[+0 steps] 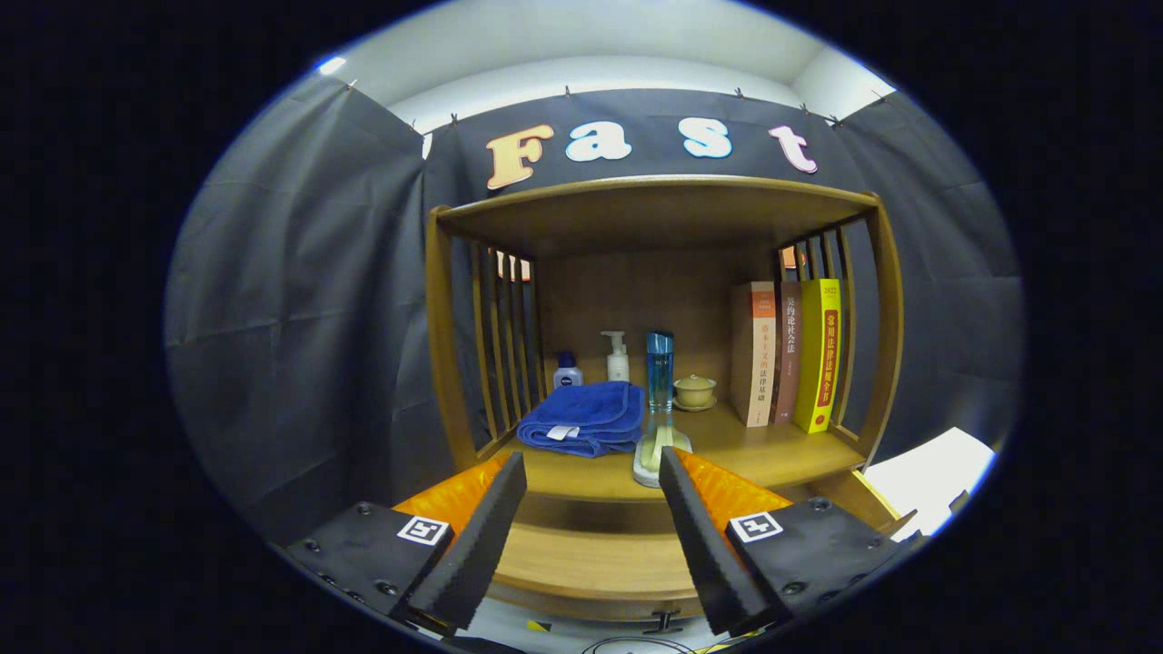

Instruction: Pull open the drawer, take out the items inside it, and place them on the countertop above the cabinet.

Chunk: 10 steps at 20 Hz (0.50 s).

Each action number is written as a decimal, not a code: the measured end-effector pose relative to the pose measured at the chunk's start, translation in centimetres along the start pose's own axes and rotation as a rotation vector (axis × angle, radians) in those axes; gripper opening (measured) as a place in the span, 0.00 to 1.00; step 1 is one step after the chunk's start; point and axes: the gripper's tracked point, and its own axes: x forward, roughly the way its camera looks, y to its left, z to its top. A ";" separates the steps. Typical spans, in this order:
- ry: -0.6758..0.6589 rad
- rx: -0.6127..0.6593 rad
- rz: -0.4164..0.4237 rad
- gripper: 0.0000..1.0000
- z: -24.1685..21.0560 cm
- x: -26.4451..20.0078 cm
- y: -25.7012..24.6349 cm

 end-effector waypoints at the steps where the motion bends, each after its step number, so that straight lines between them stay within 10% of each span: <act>1: -0.018 -0.008 -0.008 0.97 -0.4 -1.2 -0.2; 10: -0.083 -0.049 -0.112 0.97 -4.2 -6.6 -2.3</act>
